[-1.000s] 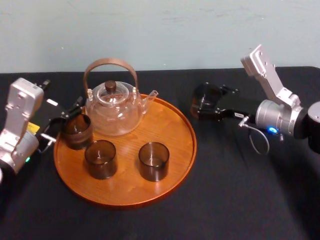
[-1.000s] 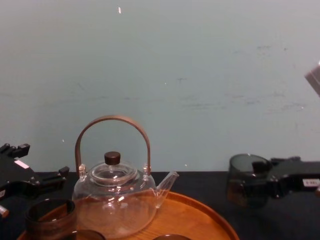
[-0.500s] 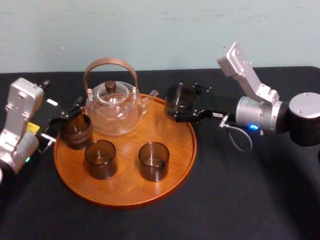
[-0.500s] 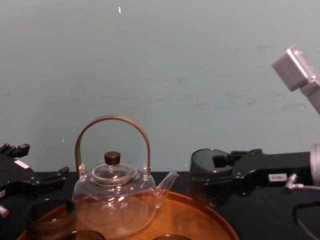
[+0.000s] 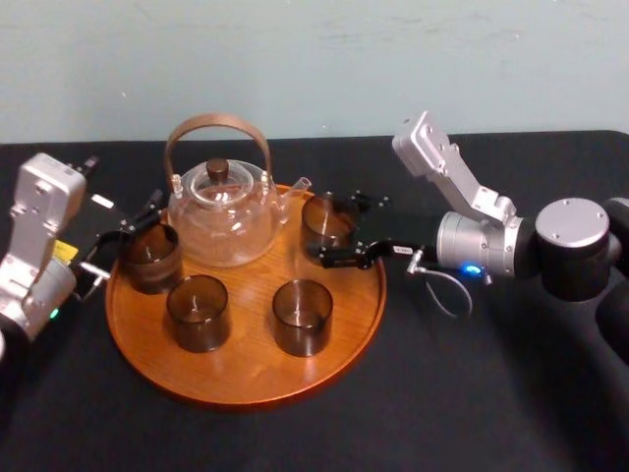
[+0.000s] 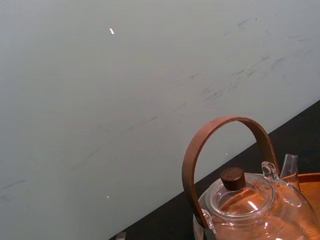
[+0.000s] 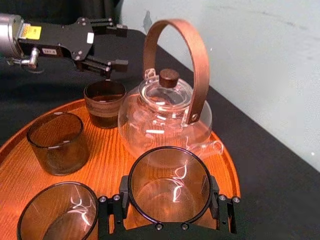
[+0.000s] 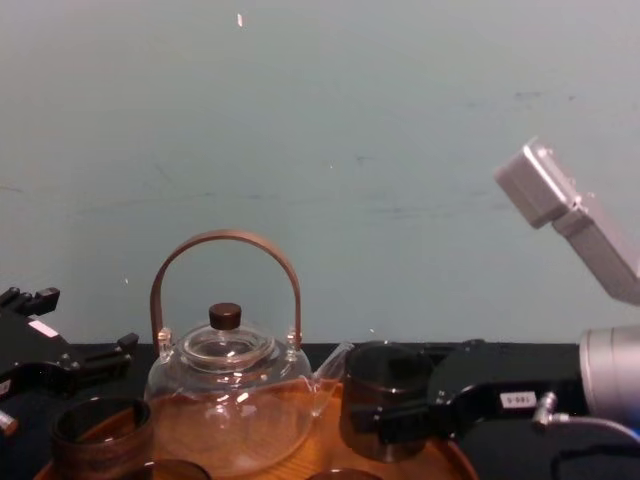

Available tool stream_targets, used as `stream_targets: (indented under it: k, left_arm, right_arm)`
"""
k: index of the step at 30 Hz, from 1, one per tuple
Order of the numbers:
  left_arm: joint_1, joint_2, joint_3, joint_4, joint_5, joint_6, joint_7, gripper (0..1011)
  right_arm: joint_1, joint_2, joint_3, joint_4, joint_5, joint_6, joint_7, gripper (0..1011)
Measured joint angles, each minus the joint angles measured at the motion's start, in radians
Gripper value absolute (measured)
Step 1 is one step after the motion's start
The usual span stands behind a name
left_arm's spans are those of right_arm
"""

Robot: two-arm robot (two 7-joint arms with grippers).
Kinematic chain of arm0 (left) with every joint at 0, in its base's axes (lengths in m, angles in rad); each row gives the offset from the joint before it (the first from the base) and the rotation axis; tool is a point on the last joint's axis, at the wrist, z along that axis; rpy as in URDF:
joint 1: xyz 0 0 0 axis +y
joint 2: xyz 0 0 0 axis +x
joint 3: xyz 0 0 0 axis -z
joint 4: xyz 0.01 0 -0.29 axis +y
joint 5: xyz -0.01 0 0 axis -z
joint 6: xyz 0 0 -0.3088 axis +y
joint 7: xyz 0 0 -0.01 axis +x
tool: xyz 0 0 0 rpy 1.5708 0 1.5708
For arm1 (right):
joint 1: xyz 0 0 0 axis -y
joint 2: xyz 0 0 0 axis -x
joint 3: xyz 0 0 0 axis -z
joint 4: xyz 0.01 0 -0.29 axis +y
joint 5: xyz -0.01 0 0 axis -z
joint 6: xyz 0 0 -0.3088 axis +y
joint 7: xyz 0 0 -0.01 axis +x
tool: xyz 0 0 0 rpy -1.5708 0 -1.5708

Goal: Pick up the glass from the table and place it on the tray.

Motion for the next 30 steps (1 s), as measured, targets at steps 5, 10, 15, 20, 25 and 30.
stream_targets:
  k: [5, 10, 15, 20, 25, 30]
  left_arm:
    - [0.000, 0.000, 0.000, 0.000, 0.000, 0.000, 0.000, 1001]
    - [0.000, 0.000, 0.000, 0.000, 0.000, 0.000, 0.000, 1001]
    - [0.000, 0.000, 0.000, 0.000, 0.000, 0.000, 0.000, 1001]
    - [0.000, 0.000, 0.000, 0.000, 0.000, 0.000, 0.000, 1001]
    - [0.000, 0.000, 0.000, 0.000, 0.000, 0.000, 0.000, 1001]
    - [0.000, 0.000, 0.000, 0.000, 0.000, 0.000, 0.000, 1001]
  right_arm:
    - [0.004, -0.013, -0.011, 0.032, -0.002, -0.005, -0.008, 905]
    - [0.007, -0.024, -0.018, 0.062, -0.007, -0.012, -0.015, 905]
    - [0.009, -0.032, -0.024, 0.085, -0.012, -0.015, -0.017, 905]
    - [0.010, -0.038, -0.026, 0.099, -0.018, -0.016, -0.021, 905]
    - [0.010, -0.044, -0.027, 0.109, -0.025, -0.016, -0.026, 905]
    - [0.005, -0.044, -0.027, 0.106, -0.036, -0.012, -0.038, 905]
